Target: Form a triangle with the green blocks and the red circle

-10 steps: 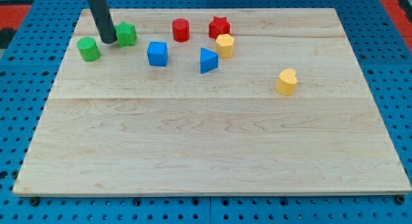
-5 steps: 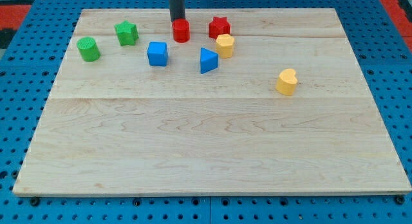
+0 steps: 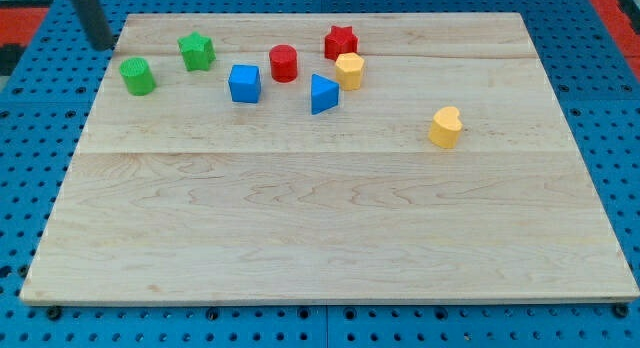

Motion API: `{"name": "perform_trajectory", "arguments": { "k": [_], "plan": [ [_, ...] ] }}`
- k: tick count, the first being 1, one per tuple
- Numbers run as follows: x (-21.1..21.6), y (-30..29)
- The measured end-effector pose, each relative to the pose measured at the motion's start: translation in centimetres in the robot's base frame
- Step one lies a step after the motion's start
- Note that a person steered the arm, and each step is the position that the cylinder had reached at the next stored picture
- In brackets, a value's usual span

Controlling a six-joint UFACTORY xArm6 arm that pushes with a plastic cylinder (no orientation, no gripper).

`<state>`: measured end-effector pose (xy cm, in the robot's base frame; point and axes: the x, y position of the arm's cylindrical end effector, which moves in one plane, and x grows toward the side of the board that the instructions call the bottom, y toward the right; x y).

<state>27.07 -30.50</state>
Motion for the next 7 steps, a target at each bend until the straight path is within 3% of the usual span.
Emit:
{"name": "perform_trajectory", "arguments": {
  "k": [2, 4, 7],
  "plan": [
    [8.6, 2.9],
    [2.6, 7.1],
    [-1.3, 15.3]
  ]
}}
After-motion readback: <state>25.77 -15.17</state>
